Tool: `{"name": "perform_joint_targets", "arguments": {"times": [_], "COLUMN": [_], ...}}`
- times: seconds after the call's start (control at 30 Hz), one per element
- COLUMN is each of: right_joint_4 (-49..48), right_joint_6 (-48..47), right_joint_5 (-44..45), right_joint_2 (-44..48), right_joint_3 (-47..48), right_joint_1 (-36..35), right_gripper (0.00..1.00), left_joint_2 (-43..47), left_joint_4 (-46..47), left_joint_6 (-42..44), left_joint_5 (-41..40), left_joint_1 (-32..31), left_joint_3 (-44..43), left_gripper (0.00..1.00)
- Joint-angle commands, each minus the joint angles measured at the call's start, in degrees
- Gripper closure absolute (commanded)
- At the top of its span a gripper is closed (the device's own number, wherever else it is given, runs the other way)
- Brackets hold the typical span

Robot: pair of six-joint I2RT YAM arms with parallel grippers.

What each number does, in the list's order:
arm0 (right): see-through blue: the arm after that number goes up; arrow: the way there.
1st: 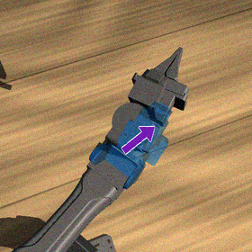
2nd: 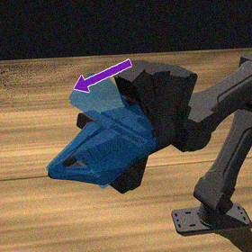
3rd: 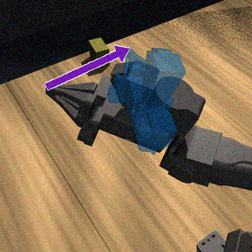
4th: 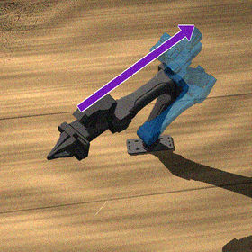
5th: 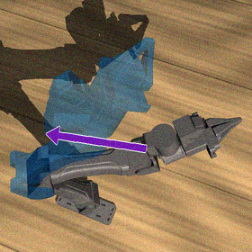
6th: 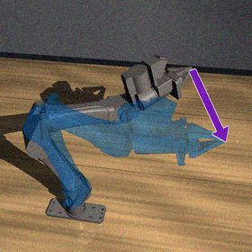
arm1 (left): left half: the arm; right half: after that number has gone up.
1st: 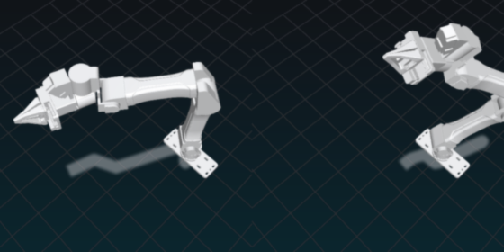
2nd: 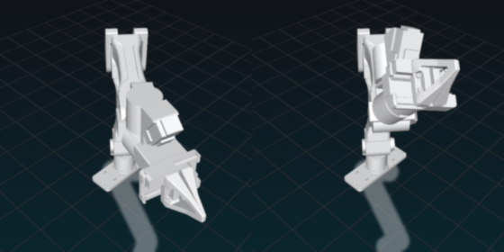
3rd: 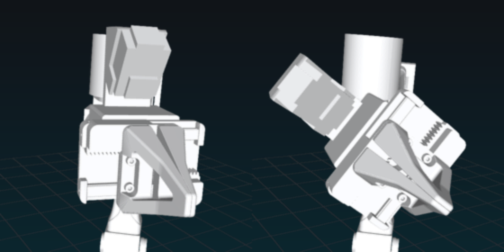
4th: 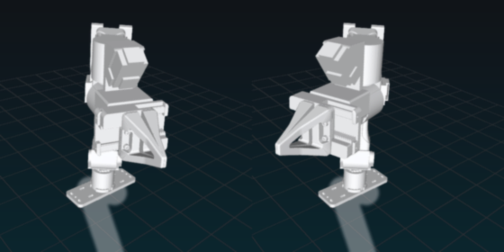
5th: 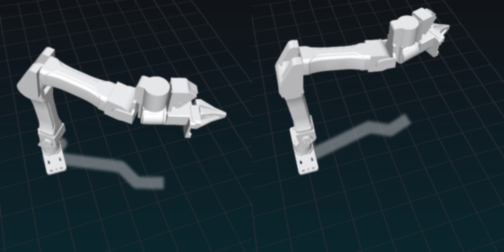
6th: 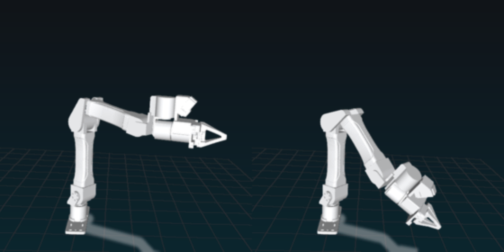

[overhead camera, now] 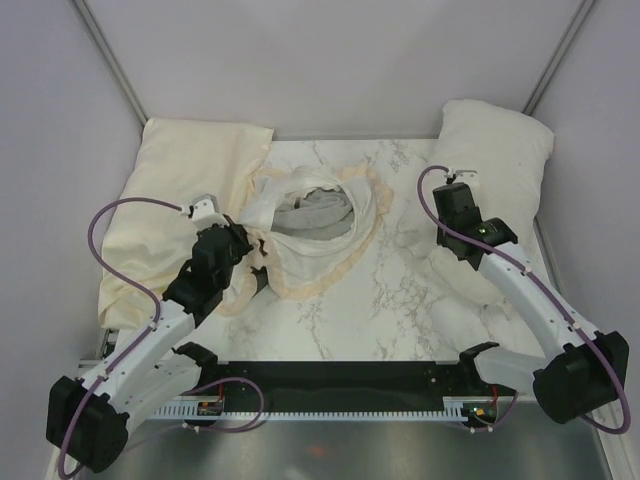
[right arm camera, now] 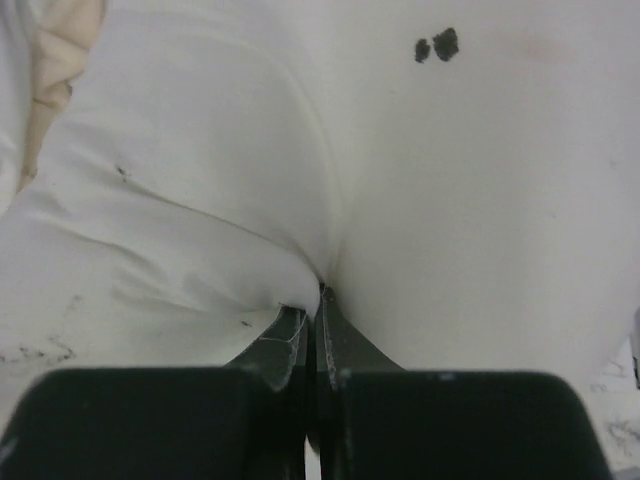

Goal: Remove the pillowcase from the pillow

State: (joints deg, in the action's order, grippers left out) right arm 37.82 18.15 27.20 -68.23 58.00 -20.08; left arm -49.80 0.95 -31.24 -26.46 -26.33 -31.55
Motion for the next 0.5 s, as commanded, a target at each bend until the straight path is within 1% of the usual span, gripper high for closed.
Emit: {"name": "perform_joint_targets", "arguments": {"times": [0.0,0.07,0.17,0.2,0.23,0.27,0.3,0.33,0.37,0.4,0.43,0.47], "right_joint_4": [9.0,11.7,13.2,13.1,13.0,13.1,13.1,13.2,13.1,13.1,13.2,13.2], "right_joint_6": [0.2,1.2,1.2,1.0,0.7,0.2,0.0,-0.2,-0.6,-0.8,-1.0,-1.3], "right_joint_5": [8.6,9.4,9.2,8.7,6.9,5.9,5.2,3.8,1.6,0.3,-0.7,-2.7], "right_joint_2": [2.0,3.1,5.6,6.2,7.6,8.2,8.8,10.0,10.7,11.2,12.1,12.6], "right_joint_3": [3.3,3.9,4.6,4.7,4.8,5.3,5.6,6.0,6.9,7.5,7.9,8.8], "right_joint_1": [1.4,2.0,2.0,2.0,2.0,1.9,2.0,1.9,2.0,2.0,1.9,1.9], "right_gripper": [1.00,1.00,0.99,0.96,0.89,0.77,0.60,0.37,0.28,0.21,0.14,0.11], "left_joint_2": [1.5,1.6,1.8,1.9,2.0,1.8,1.9,1.7,1.9,2.1,2.3,3.0], "left_joint_4": [-3.1,-3.7,-5.4,-6.2,-6.8,-7.4,-10.1,-11.7,-13.4,-15.6,-18.3,-19.7], "left_joint_6": [-0.1,-0.1,0.5,0.7,1.2,2.2,2.2,2.1,0.8,0.4,0.1,0.0], "left_joint_5": [-1.4,0.0,1.6,2.1,3.8,4.7,5.5,6.0,5.7,5.3,4.9,4.8], "left_joint_1": [0.3,0.3,0.3,0.3,0.3,0.3,0.3,0.3,0.3,0.3,0.3,0.3], "left_joint_3": [-1.1,-1.2,-1.6,-2.1,-2.6,-3.2,-4.0,-5.7,-6.6,-7.6,-9.0,-9.8], "left_gripper": [0.98,0.98,0.98,0.98,0.96,0.88,0.57,0.36,0.22,0.11,0.08,0.06]}}
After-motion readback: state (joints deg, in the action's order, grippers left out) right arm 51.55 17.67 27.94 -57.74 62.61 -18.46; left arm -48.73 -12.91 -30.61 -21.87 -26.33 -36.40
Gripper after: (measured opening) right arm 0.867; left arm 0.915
